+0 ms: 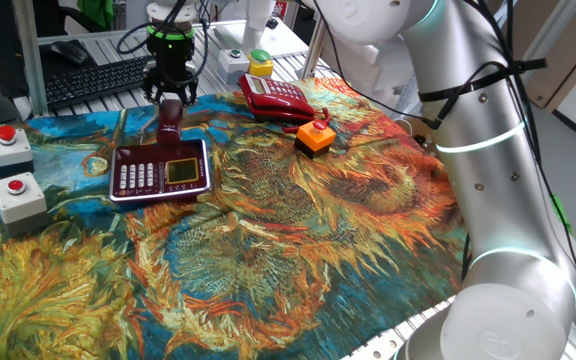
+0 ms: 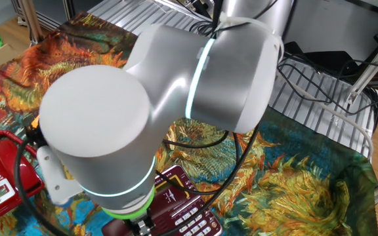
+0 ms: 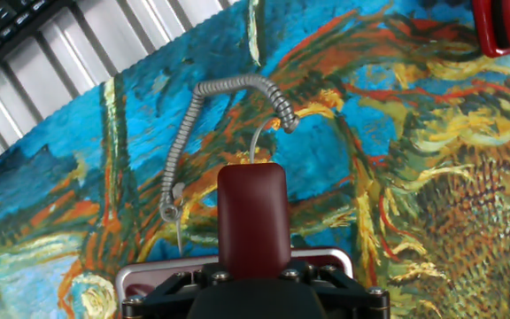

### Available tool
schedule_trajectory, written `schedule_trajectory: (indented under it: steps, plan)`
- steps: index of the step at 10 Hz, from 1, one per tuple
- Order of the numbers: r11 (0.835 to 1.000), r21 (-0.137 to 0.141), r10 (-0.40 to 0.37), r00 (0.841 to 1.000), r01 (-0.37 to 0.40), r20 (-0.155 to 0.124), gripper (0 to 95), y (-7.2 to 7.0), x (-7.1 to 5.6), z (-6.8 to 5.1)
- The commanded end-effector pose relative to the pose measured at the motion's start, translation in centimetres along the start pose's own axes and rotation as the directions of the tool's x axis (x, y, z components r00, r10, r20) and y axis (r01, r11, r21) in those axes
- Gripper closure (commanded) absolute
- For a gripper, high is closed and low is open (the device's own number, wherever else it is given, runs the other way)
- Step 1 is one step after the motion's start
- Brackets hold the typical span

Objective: Place the handset of the telephone on the corresponding phone cradle

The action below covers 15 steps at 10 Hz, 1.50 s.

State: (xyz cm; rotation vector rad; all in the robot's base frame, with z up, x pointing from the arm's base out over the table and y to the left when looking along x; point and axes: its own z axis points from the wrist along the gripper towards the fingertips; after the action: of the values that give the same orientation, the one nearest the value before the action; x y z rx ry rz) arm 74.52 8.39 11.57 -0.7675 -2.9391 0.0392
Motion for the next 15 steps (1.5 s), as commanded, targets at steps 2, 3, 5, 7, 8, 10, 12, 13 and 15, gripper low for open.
schedule_trajectory:
  steps: [2,3,5,7,8,10,12,13,15]
  plan:
    - [0.887,0.024,-0.461,0.887,0.461,0.018,95.0,-0.7,-1.7,0.7]
    - [0.878,0.029,-0.479,0.878,0.478,0.017,95.0,-0.9,-1.9,0.8]
    - [0.857,0.036,-0.515,0.857,0.515,0.017,95.0,-1.3,-2.6,1.0]
    - [0.841,0.039,-0.540,0.841,0.539,0.015,95.0,-1.8,-3.1,1.1]
    - [0.837,0.039,-0.547,0.837,0.546,0.015,95.0,-2.0,-3.3,1.2]
    - [0.828,0.039,-0.560,0.828,0.559,0.014,95.0,-2.5,-3.9,1.4]
    - [0.813,0.042,-0.581,0.814,0.580,0.012,95.0,-2.9,-4.4,1.6]
    - [0.805,0.046,-0.592,0.806,0.591,0.011,95.0,-3.2,-4.6,1.7]
    - [0.788,0.052,-0.614,0.789,0.613,0.009,95.0,-3.8,-5.3,2.0]
